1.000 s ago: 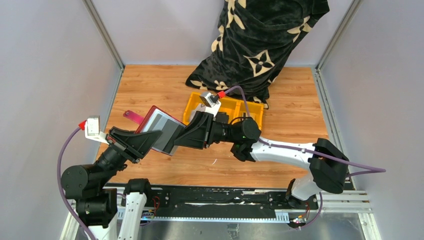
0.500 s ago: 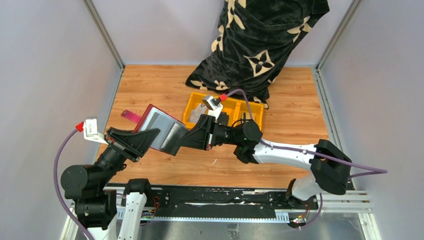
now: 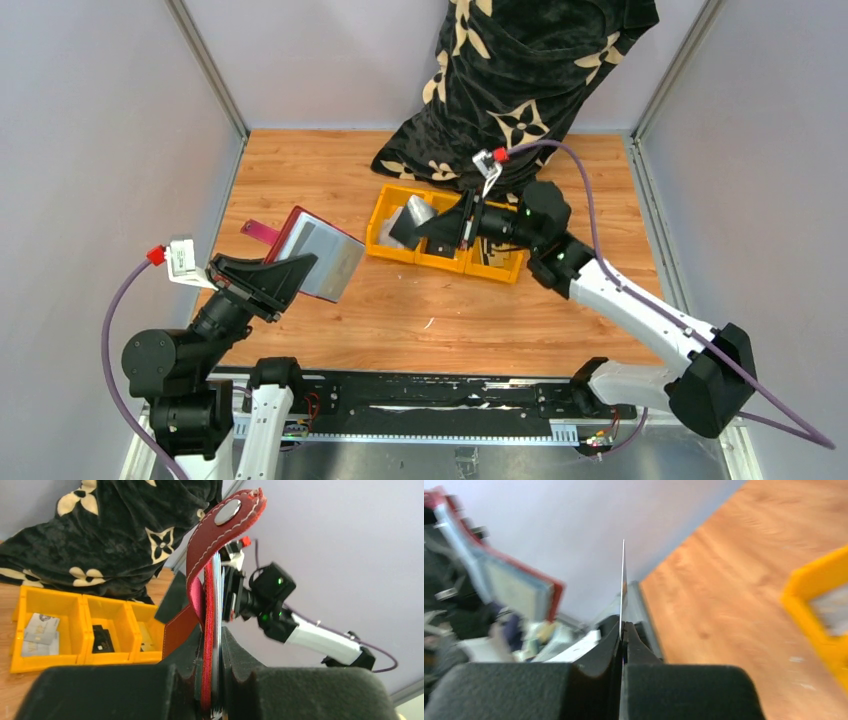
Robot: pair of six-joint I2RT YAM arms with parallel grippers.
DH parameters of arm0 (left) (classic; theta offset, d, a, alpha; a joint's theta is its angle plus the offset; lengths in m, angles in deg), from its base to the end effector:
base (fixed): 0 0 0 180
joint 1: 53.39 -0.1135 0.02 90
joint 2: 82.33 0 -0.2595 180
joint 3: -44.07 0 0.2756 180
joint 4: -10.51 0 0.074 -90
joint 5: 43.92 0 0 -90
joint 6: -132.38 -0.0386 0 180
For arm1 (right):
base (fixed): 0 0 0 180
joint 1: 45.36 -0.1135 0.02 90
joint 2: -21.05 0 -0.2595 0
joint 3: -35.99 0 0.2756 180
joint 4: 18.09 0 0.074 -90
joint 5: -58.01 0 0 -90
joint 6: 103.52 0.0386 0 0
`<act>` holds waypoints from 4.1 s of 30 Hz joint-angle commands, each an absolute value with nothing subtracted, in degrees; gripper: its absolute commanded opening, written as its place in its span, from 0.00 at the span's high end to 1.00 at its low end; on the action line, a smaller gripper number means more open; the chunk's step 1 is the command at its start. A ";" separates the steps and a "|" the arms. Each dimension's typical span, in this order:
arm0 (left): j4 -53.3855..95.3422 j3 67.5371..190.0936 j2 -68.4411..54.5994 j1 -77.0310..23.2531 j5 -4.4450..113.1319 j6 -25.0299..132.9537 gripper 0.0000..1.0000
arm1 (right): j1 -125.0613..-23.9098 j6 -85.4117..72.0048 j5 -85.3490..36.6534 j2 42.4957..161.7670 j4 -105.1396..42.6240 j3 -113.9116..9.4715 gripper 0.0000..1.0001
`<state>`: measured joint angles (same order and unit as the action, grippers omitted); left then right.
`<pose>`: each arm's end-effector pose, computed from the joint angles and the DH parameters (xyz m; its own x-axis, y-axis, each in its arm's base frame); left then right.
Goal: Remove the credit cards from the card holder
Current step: Place the credit card in the storage box, then close the card holder at the center of the board.
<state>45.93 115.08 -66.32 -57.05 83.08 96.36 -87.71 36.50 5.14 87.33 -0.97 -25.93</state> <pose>0.0288 -0.0214 0.4460 -0.2198 -0.6613 -0.7172 0.5733 0.5073 -0.6434 0.2005 0.2143 0.3533 -0.6401 0.2432 -0.7288 -0.7497 0.0098 0.6617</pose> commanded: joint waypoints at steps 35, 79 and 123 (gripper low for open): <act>51.12 109.29 -56.14 -56.91 100.86 73.85 0.93 | -72.87 12.91 -3.73 126.14 -42.08 -51.93 1.00; 40.10 109.46 -57.85 -56.93 110.06 88.77 0.92 | -96.86 24.68 20.57 98.47 13.51 -35.75 0.20; 46.75 95.82 -60.30 -48.93 93.61 30.24 0.89 | -99.62 69.03 -4.59 119.15 51.41 -27.15 0.27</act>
